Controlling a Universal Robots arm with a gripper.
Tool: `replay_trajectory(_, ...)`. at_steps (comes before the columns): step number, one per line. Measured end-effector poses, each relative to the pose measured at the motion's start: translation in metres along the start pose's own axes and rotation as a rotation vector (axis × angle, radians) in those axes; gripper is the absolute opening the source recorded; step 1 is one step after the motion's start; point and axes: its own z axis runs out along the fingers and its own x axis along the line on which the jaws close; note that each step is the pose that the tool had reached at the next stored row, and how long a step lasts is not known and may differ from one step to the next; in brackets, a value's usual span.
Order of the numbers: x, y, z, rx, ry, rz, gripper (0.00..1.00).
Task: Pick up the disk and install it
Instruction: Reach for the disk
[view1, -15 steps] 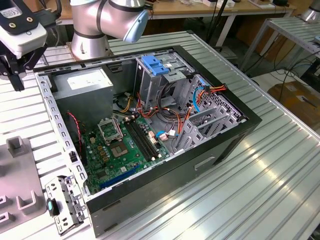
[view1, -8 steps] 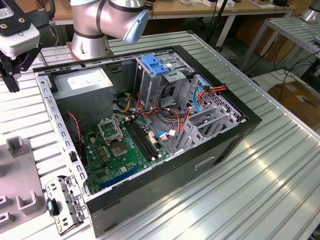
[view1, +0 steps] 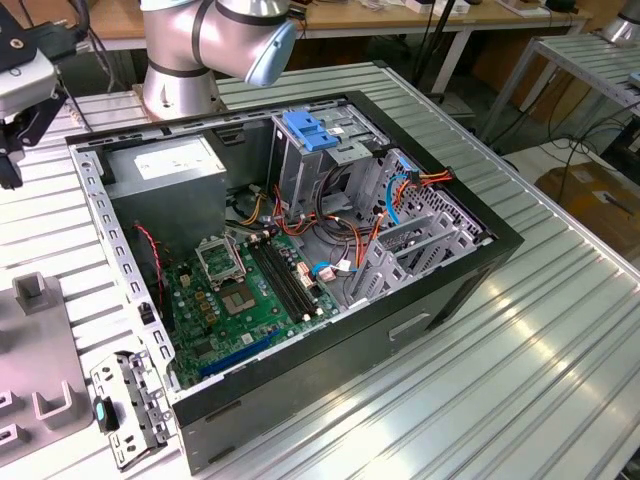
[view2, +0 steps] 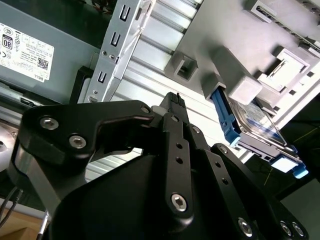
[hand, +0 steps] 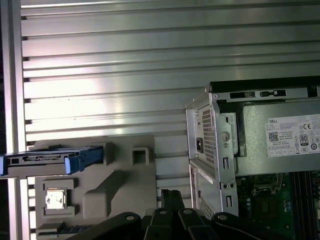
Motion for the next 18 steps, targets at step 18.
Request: replay_trajectory(18,0.0262,-0.002,0.001,0.0,0.0001,0.0,0.11)
